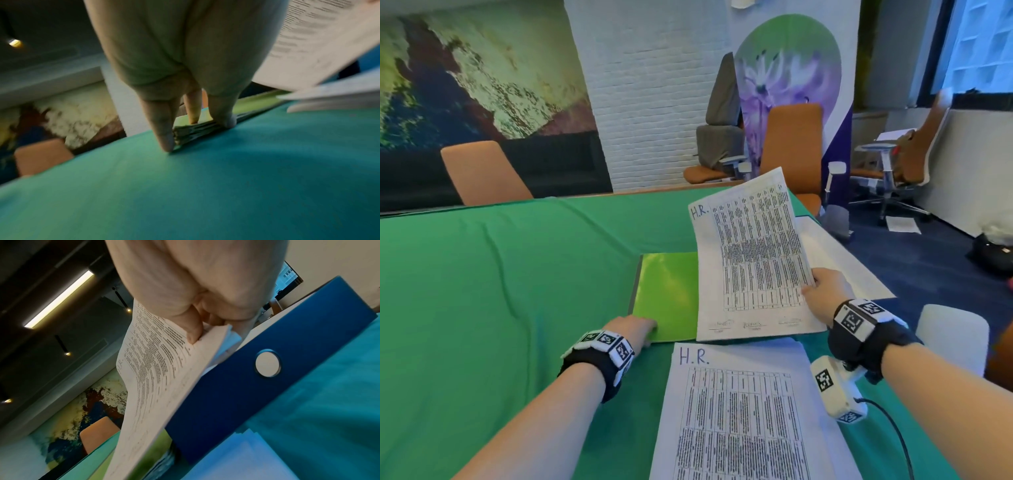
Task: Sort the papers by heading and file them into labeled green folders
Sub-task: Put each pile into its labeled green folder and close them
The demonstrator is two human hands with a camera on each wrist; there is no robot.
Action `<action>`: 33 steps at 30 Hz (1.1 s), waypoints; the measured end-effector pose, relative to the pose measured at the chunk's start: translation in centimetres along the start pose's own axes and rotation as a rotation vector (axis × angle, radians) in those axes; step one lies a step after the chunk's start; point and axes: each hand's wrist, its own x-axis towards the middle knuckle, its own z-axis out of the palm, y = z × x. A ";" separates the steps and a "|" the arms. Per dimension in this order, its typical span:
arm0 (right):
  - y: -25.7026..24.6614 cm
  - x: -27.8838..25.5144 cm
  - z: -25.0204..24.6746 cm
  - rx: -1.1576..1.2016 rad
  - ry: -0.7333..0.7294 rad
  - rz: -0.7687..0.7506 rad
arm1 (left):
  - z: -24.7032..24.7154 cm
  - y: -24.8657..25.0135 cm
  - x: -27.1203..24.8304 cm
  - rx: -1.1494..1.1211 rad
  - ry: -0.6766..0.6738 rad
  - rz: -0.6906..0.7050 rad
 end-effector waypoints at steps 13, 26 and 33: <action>-0.2 -1.0 -0.7 0.027 0.009 -0.004 | 0.1 -0.3 -1.5 0.128 0.100 0.067; -1.5 -0.6 0.0 0.131 0.044 -0.017 | 0.1 -2.4 -0.8 -0.251 0.259 0.102; -1.6 -0.2 0.7 0.130 0.071 -0.023 | 1.3 -3.7 -1.4 -0.337 0.304 0.113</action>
